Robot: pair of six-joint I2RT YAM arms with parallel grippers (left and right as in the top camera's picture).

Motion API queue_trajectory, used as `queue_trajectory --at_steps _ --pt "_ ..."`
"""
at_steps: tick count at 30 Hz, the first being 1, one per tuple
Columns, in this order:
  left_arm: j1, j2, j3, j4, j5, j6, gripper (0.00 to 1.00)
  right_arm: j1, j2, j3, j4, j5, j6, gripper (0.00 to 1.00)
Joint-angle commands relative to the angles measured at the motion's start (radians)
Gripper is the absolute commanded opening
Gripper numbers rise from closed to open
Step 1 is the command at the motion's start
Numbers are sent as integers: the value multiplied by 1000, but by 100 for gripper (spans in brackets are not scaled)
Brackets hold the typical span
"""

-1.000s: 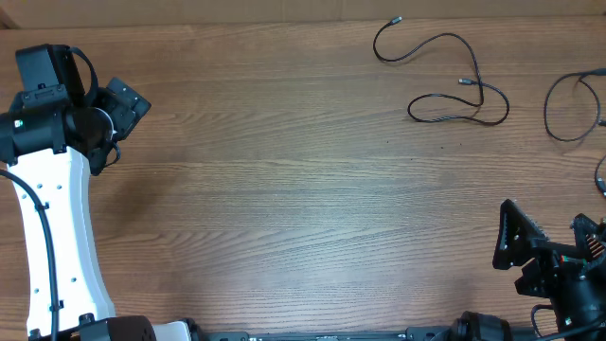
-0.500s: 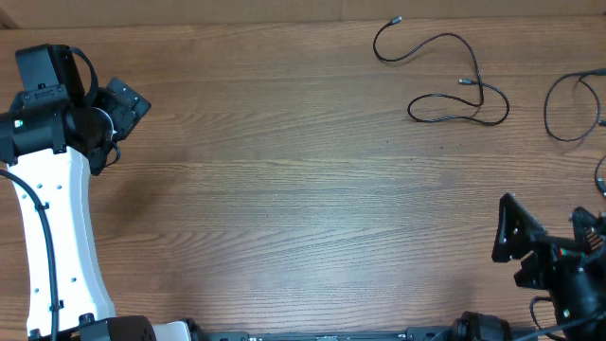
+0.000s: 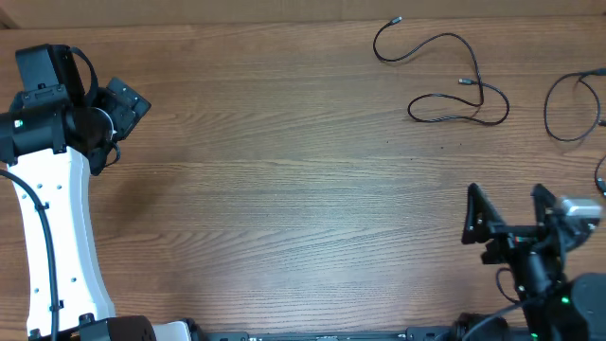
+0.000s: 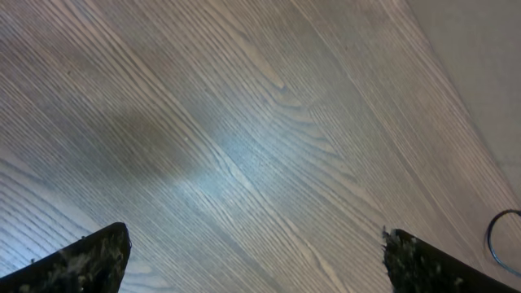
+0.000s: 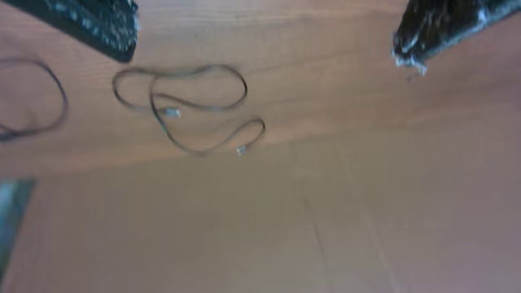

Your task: Untangle cables

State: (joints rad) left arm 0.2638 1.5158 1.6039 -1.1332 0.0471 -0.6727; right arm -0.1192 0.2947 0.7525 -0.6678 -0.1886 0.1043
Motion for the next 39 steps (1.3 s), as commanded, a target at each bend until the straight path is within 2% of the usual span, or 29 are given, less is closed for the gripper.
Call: queue_trajectory --at_steps 1,6,18,39 --pt "2 -11 11 1 -10 23 99 14 -55 -122 91 -14 2 100" --pt "2 -11 11 0 -10 23 100 14 -134 -289 244 -14 22 100" --pt "2 -11 11 1 -10 23 100 14 -277 -541 449 -14 23 100" --pt "2 -11 11 1 -10 23 100 47 -292 -714 565 32 26 100"
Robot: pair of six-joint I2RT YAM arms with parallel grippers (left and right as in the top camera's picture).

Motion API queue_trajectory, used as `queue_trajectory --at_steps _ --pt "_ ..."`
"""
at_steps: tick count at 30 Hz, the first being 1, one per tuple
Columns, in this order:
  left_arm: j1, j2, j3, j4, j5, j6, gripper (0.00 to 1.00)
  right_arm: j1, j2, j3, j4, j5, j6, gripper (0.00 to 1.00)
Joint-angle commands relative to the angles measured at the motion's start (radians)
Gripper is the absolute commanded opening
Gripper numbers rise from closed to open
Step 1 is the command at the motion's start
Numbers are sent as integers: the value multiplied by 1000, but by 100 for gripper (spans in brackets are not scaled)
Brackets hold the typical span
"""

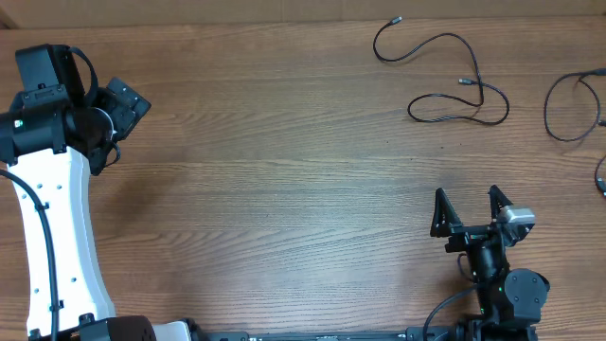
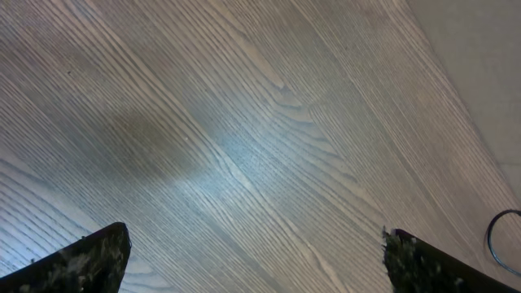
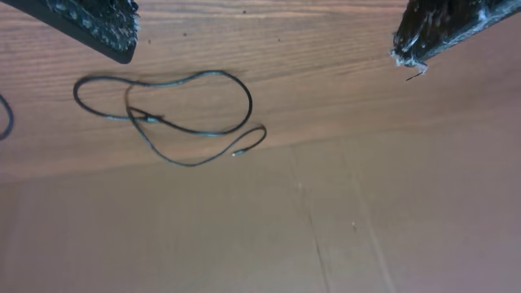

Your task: Untangle cables

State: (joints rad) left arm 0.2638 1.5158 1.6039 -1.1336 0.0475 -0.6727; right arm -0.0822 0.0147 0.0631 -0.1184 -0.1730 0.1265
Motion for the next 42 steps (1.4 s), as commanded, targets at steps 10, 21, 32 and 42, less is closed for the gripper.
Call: queue_trajectory --at_steps 10,21,32,42 --pt "2 -11 11 1 -10 23 100 10 -12 -56 48 48 7 100" --pt "2 -11 11 1 -10 23 100 10 -12 -56 42 87 -12 100" --pt "2 -11 11 1 -10 23 99 10 -12 -56 42 83 -68 100" --pt "2 -11 11 1 -10 23 99 10 -12 -56 42 83 -97 100"
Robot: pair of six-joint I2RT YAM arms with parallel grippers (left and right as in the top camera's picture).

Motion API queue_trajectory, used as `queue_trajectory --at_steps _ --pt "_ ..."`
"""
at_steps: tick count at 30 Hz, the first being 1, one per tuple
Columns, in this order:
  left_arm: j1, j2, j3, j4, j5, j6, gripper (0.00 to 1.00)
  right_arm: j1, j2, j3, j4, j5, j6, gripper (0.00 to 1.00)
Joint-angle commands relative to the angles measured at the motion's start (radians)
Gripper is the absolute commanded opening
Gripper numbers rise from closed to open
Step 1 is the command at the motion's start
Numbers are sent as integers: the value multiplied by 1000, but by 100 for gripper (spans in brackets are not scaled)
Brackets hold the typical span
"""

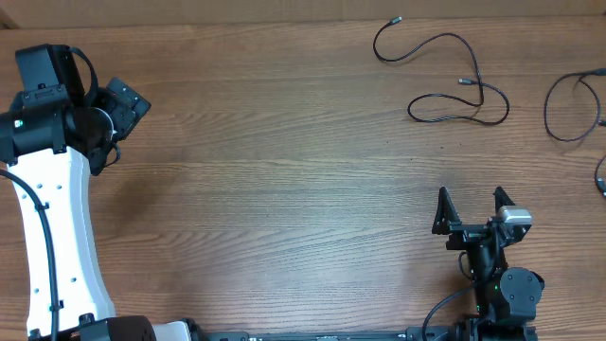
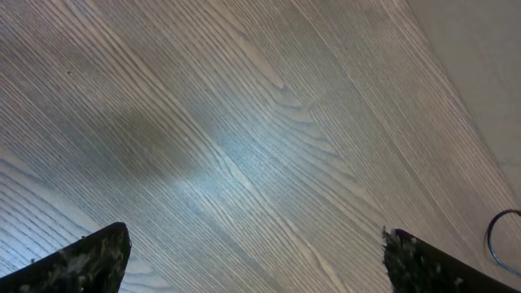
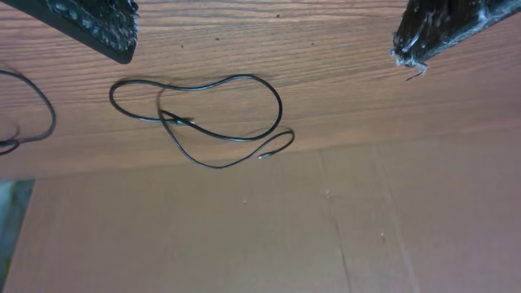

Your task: Untangle cables

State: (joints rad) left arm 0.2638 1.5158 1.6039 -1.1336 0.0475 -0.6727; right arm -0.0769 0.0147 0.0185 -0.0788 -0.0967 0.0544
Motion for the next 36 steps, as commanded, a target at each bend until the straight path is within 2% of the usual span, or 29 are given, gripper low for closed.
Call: queue_trajectory --at_steps 1,5,36 --pt "2 -11 11 1 -10 23 99 5 -12 -11 3 7 -31 100" --pt "2 -11 11 1 -10 23 100 5 -12 -11 3 8 -64 100" --pt "2 -11 11 1 -10 23 100 5 -12 -11 3 6 -63 100"
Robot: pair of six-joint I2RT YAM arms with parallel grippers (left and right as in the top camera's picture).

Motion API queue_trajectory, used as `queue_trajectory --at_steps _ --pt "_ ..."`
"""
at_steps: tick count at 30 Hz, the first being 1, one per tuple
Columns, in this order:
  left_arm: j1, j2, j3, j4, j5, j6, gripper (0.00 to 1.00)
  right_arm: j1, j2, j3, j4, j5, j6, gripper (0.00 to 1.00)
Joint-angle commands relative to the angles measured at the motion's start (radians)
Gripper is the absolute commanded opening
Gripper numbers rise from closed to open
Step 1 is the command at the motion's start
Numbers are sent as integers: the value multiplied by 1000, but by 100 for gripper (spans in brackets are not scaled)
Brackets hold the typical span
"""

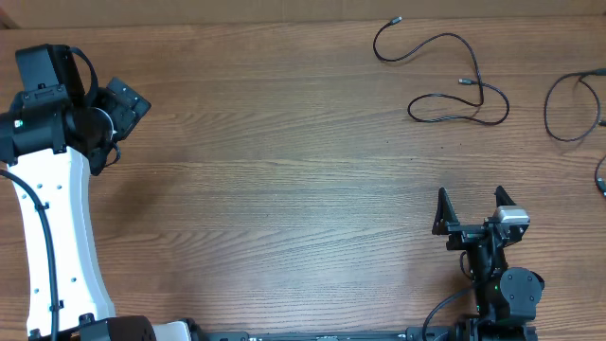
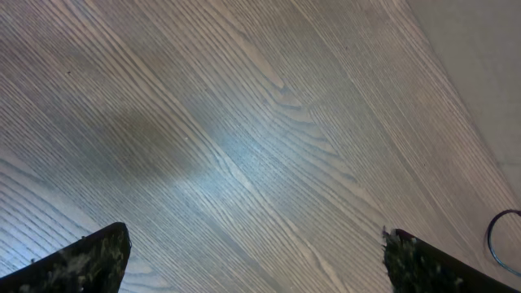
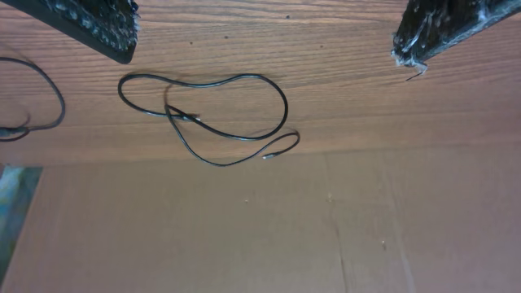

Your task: Untangle cables

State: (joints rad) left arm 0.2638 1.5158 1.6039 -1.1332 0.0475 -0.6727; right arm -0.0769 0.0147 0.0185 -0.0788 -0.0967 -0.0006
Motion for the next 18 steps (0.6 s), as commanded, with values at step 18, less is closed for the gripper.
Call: queue_trajectory --at_steps 18 --pt "-16 -14 9 -11 -5 22 100 5 -12 -11 3 6 -8 100"
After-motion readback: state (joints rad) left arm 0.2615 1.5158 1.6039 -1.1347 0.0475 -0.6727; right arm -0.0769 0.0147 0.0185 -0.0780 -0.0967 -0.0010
